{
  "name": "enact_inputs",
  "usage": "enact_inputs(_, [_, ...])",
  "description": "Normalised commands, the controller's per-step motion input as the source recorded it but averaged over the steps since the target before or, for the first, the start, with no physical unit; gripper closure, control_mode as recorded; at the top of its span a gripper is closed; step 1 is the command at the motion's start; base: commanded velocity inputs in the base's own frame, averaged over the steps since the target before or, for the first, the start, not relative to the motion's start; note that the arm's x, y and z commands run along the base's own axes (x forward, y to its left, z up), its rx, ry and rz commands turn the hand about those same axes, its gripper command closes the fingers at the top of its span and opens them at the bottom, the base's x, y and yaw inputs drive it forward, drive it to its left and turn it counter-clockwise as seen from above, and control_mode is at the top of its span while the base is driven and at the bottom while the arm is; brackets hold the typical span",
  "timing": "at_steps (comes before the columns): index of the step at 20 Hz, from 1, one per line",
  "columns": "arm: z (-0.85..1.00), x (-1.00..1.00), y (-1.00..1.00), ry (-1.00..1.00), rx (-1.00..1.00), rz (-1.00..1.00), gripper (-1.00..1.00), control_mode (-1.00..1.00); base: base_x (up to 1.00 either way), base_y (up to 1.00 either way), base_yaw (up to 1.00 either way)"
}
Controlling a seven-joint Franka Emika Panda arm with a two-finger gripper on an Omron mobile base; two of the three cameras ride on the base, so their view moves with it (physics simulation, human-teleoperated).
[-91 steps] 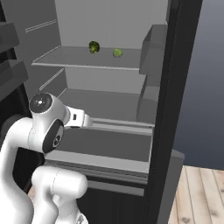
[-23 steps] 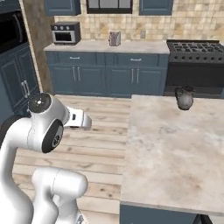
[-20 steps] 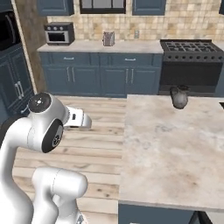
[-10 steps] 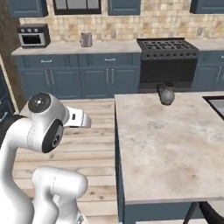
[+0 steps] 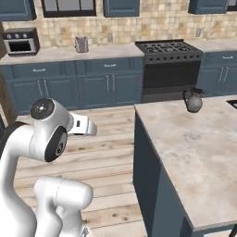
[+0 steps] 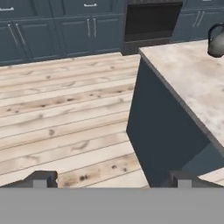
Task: Move the broccoli and brussel sprout from the second highest shelf to the top shelf to make space. Then, place the pitcher from the counter on the cleared second highest shelf.
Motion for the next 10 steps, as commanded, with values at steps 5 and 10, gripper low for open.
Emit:
enact_inputs(5, [0.00,0.00,0.00,0.00,0.00,0.00,-1.00,1.00,0.52,0.65,-0.36])
enact_inputs(10, [0.00,0.00,0.00,0.00,0.00,0.00,-1.00,1.00,0.64,0.52,-0.43])
